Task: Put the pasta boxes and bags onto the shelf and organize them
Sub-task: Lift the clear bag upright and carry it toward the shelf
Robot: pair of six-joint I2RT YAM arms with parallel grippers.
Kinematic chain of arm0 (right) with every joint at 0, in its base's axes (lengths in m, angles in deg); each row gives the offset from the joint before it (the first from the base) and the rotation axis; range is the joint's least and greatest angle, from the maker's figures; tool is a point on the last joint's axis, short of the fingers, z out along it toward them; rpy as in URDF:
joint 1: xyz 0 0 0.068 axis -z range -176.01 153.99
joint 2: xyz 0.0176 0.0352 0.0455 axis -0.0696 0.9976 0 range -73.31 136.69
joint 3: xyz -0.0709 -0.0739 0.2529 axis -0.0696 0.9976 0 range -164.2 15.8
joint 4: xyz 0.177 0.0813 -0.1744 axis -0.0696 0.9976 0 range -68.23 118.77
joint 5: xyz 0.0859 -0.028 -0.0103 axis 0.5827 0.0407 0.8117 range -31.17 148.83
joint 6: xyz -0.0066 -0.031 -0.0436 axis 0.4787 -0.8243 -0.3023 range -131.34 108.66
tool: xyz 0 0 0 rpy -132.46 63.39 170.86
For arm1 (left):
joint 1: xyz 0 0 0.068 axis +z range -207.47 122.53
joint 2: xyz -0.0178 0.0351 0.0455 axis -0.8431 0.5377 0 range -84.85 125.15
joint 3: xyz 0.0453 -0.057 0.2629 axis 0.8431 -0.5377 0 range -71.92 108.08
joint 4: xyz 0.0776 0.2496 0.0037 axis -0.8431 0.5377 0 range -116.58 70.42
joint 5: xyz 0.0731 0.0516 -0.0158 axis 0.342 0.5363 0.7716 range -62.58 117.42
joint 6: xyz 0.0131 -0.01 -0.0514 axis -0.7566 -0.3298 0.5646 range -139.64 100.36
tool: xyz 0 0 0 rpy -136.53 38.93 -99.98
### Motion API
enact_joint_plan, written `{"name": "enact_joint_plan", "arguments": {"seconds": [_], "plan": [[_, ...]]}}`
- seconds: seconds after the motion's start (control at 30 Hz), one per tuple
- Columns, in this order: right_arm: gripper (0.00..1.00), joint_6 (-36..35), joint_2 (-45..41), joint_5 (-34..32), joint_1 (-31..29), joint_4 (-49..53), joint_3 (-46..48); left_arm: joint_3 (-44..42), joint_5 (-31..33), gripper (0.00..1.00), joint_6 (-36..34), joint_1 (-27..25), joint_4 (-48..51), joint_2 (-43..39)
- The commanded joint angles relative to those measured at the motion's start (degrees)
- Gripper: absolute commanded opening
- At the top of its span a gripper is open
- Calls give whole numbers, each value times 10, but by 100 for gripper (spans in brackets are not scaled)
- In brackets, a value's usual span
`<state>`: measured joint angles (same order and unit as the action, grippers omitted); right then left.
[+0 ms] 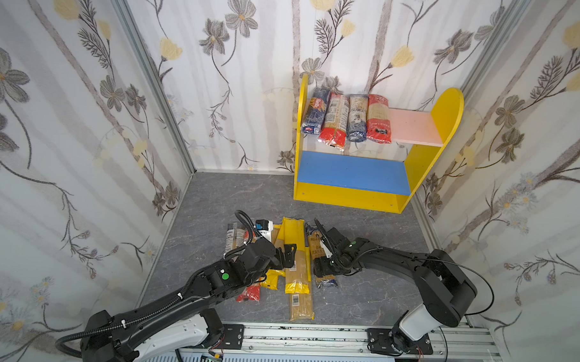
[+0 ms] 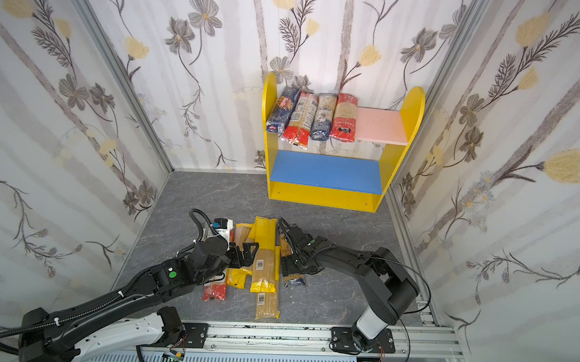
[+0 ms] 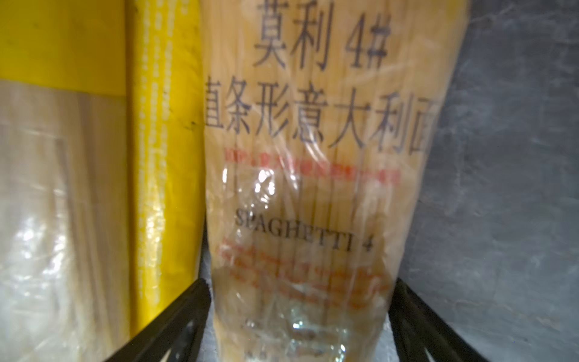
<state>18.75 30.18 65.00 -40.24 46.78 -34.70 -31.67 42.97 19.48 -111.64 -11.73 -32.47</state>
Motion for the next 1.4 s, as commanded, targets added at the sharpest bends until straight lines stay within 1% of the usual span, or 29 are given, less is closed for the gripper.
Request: {"name": "enact_joint_plan", "arguments": {"seconds": [0.0,0.13,0.17,0.3,0.33,0.47,0.5,0.53,0.73,0.83,0.87,1.1,1.37], "plan": [[76,16,24,19,-6,7,12,15,25,100,-14,0,-5,-2],[50,15,10,11,-7,19,27,34,33,100,-33,0,-4,10],[44,13,6,10,-7,21,30,42,35,100,-38,0,-4,15],[17,2,-20,17,-6,33,45,99,35,100,-70,0,-2,57],[12,1,-34,21,-5,36,48,117,35,100,-81,0,-2,70],[3,-2,-104,44,9,61,47,188,40,100,-123,1,-1,123],[1,-5,-116,48,16,71,43,202,41,100,-133,2,-1,134],[0,-9,-148,56,24,85,37,219,43,100,-145,2,-1,146],[0,-27,-259,84,98,172,-25,306,37,100,-197,15,-1,206],[0,-42,-296,79,127,217,-60,334,31,100,-213,24,-1,238],[0,-47,-305,76,136,232,-71,358,26,100,-219,27,-1,247],[0,-83,-349,45,197,310,-148,438,-6,100,-255,39,-1,310],[0,-124,-372,24,270,393,-281,510,-31,100,-286,51,-1,368]]}}
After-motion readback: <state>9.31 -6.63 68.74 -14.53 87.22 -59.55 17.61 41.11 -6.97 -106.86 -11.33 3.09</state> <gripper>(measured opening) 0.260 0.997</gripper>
